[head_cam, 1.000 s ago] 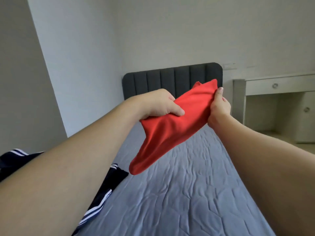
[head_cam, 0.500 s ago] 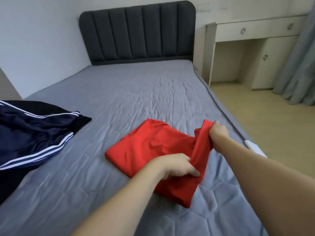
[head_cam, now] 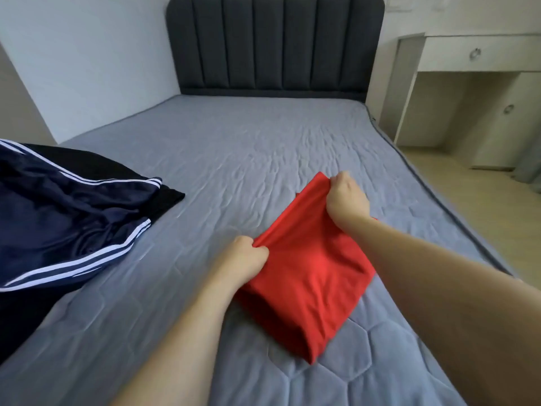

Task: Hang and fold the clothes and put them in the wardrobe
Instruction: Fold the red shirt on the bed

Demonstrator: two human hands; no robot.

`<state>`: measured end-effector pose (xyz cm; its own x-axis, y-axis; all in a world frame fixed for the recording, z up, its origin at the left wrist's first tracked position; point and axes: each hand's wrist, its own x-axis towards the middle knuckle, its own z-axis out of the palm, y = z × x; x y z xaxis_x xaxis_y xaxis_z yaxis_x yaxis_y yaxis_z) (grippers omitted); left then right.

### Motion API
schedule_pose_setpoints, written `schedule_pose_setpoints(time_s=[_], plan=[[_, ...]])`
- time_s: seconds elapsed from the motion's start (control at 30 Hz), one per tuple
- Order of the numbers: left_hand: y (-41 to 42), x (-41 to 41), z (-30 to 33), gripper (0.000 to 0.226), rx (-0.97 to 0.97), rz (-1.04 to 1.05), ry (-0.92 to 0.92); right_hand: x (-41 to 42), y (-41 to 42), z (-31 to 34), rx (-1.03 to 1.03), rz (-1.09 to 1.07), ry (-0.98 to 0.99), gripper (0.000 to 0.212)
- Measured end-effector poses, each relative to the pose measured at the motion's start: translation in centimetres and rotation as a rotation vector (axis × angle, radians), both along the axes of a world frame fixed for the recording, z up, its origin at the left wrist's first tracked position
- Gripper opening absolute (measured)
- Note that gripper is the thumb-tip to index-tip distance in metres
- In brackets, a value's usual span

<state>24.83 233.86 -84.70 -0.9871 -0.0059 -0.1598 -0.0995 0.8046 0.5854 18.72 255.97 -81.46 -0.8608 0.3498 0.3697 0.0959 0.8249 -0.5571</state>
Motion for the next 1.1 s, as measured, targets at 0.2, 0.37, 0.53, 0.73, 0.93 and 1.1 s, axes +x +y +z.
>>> schedule_pose_setpoints(time_s=[0.2, 0.37, 0.53, 0.73, 0.93, 1.1], plan=[[-2.0, -1.1, -4.4, 0.025, -0.219, 0.112, 0.155, -2.5, -1.3, -4.7, 0.162, 0.042, -0.11, 0.018], [-2.0, -1.5, -7.2, 0.035, -0.203, 0.216, 0.225, -4.1, -0.6, -8.3, 0.174, 0.033, -0.163, 0.022], [-1.3, -1.5, -8.3, 0.043, -0.139, 0.305, 0.287, -5.0, -0.6, -10.1, 0.147, 0.0, -0.089, 0.028], [-0.9, -1.3, -8.6, 0.043, -0.131, 0.36, 0.415, -6.0, -0.6, -10.3, 0.088, 0.017, 0.15, 0.023], [-0.2, -1.2, -7.7, 0.035, -0.234, 0.322, 0.373, -7.1, -0.2, -11.2, 0.231, 0.044, -0.021, 0.034], [0.0, -2.3, -2.6, 0.021, -0.501, 0.194, 0.605, -7.0, 0.3, -11.8, 0.493, 0.115, -0.115, 0.042]])
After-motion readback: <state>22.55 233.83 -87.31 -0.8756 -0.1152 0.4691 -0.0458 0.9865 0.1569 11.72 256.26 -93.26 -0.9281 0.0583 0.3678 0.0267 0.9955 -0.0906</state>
